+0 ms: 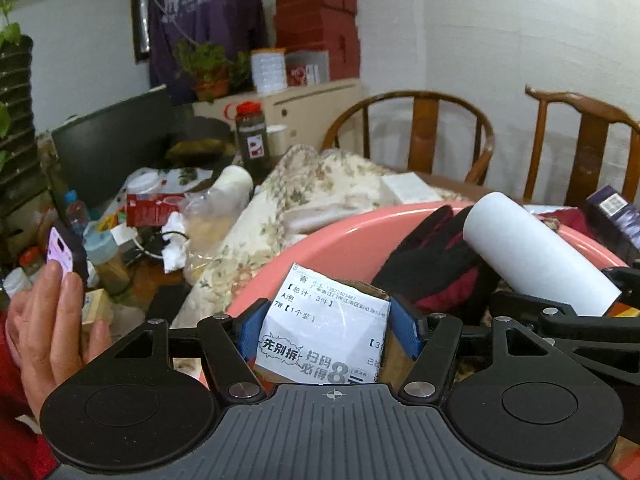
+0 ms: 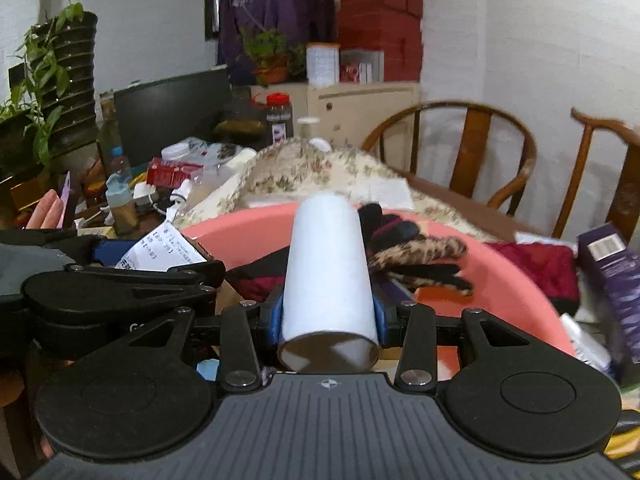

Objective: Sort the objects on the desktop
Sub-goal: 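Lower the receipt into the basin with the left gripper while the right gripper releases the roll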

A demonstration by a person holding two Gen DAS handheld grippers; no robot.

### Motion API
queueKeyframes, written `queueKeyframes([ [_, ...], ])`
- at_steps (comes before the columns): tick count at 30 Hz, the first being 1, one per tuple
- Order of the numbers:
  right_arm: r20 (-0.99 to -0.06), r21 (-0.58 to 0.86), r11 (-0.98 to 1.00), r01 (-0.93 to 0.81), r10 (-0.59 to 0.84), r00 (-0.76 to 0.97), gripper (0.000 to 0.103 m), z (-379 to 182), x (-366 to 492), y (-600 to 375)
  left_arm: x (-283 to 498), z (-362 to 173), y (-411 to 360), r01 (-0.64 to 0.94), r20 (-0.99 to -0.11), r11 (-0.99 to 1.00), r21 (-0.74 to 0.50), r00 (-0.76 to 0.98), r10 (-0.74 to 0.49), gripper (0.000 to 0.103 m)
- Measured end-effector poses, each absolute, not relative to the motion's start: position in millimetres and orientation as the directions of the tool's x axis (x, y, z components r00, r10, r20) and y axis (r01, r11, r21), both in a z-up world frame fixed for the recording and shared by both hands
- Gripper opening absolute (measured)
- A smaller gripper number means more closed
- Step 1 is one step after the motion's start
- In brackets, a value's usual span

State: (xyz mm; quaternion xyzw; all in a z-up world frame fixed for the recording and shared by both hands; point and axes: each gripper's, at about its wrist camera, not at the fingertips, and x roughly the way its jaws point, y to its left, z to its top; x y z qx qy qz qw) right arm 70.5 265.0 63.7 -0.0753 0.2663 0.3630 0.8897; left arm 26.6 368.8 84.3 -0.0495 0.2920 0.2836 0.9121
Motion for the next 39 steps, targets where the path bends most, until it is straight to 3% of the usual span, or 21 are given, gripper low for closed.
queueKeyframes([
  [12, -0.546, 0.089, 0.765, -0.638, 0.573, 0.611, 0.047, 66.2, 76.7, 215.1, 56.7, 83.6, 320.5, -0.434, -0.558, 0.885, 0.168, 0.698, 0.448, 0.077],
  [18, -0.492, 0.060, 0.764, -0.642, 0.582, 0.647, 0.047, 63.7, 65.0, 204.1, 59.3, 81.2, 311.6, -0.436, -0.568, 0.883, 0.176, 0.688, 0.453, 0.077],
  [19, -0.485, 0.062, 0.765, -0.640, 0.584, 0.651, 0.048, 62.9, 64.9, 202.7, 58.7, 81.1, 310.6, -0.441, -0.565, 0.879, 0.179, 0.686, 0.459, 0.077],
  [23, -0.467, 0.077, 0.780, -0.620, 0.578, 0.669, 0.071, 61.2, 65.6, 195.3, 55.3, 80.7, 314.5, -0.455, -0.559, 0.870, 0.188, 0.679, 0.476, 0.078],
  [25, -0.460, 0.076, 0.780, -0.621, 0.580, 0.673, 0.077, 60.0, 64.5, 193.4, 55.0, 78.5, 315.9, -0.454, -0.570, 0.871, 0.187, 0.672, 0.473, 0.079],
  [39, -0.436, 0.084, 0.780, -0.621, 0.589, 0.681, 0.084, 63.3, 52.7, 189.5, 48.5, 77.4, 316.8, -0.469, -0.566, 0.861, 0.199, 0.662, 0.491, 0.079],
])
